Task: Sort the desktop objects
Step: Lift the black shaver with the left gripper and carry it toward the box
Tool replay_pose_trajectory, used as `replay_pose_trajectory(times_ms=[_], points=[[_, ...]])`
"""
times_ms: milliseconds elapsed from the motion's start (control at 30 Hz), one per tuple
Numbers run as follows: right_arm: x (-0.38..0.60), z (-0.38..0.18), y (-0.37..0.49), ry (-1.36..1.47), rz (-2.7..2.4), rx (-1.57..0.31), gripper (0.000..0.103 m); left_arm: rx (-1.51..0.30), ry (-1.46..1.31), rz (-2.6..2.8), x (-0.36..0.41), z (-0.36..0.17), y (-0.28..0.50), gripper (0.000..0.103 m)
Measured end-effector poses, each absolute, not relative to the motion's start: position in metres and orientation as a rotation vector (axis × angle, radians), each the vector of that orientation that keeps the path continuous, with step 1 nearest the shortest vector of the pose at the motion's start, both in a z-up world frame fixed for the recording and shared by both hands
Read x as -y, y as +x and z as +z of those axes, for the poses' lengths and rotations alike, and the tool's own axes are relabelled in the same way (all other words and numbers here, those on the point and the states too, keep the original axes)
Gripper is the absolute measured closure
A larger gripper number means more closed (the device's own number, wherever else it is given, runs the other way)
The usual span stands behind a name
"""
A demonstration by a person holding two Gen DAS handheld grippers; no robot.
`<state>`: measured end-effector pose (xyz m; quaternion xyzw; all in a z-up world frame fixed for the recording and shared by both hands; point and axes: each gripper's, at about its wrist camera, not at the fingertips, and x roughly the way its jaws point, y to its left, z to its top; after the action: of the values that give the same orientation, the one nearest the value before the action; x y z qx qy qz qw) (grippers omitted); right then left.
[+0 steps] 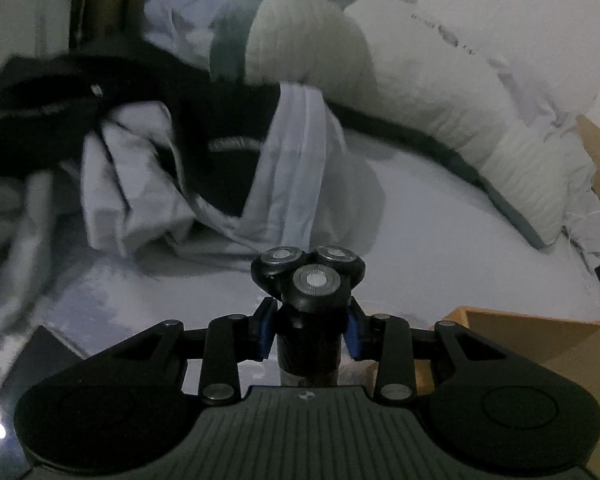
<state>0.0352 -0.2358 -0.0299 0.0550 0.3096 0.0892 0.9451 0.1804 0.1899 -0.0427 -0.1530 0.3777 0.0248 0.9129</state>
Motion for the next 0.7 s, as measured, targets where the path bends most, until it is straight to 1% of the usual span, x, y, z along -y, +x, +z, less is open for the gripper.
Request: replay_pose_trajectory(times_ms=[233, 700], points=[[0.235, -0.021, 0.028, 0.095, 0.193, -0.585, 0.0, -0.681, -0.264, 0.08, -0.186, -0.022, 0.146, 0.067], [0.244, -0.011, 0.023, 0.128, 0.184, -0.544, 0.0, -0.522, -0.167, 0.004, -0.159, 0.048, 0.079, 0.067]])
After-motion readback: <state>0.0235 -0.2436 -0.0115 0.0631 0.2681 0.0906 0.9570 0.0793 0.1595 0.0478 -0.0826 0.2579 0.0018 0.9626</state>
